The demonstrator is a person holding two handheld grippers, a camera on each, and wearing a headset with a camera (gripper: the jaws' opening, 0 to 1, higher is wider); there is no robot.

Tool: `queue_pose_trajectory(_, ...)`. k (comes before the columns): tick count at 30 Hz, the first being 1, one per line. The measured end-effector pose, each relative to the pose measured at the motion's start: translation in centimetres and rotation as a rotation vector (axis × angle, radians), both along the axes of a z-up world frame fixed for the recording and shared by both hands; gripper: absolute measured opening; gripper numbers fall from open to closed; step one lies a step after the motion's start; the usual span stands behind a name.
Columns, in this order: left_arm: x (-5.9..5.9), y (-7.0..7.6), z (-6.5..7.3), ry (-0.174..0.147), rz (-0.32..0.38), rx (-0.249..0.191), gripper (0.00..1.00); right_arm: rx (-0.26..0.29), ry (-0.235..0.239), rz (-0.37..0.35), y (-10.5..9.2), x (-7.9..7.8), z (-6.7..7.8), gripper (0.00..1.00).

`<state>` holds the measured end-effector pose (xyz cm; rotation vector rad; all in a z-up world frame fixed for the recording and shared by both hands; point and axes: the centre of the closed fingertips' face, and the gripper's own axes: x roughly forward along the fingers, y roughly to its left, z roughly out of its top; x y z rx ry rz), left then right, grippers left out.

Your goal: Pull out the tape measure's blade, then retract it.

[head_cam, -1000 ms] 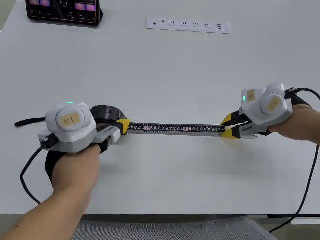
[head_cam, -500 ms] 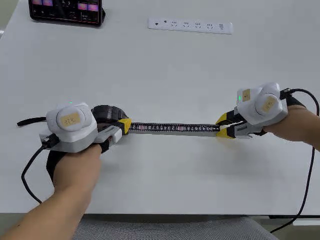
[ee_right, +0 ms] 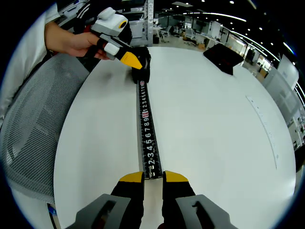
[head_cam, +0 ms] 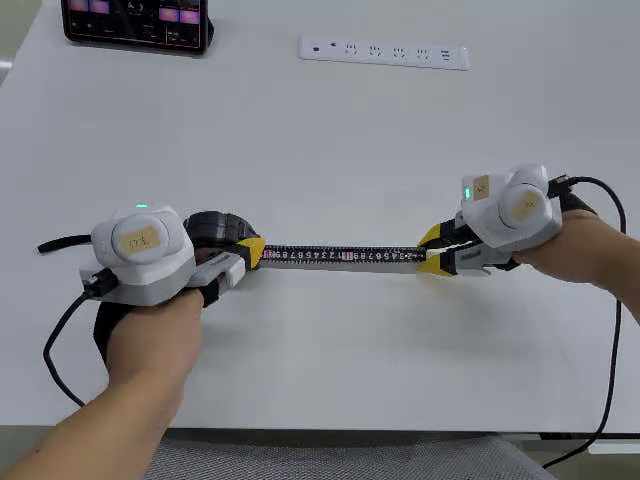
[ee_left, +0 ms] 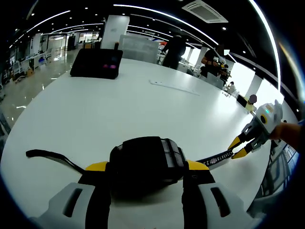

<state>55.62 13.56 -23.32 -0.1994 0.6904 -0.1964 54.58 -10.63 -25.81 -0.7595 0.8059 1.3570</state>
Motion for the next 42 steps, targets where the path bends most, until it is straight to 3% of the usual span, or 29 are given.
queue_pose_trajectory(12, 0.0, 0.0, 0.0, -0.001, -0.001, -0.009, 0.56, 0.015, 0.009, 0.002, 1.0, 0.1, 0.2, 0.10)
queue_pose_trajectory(42, -0.2, 0.2, 0.1, 0.000, -0.005, -0.060, 0.56, 0.075, 0.027, 0.037, 6.1, 0.3, 0.4, 0.10)
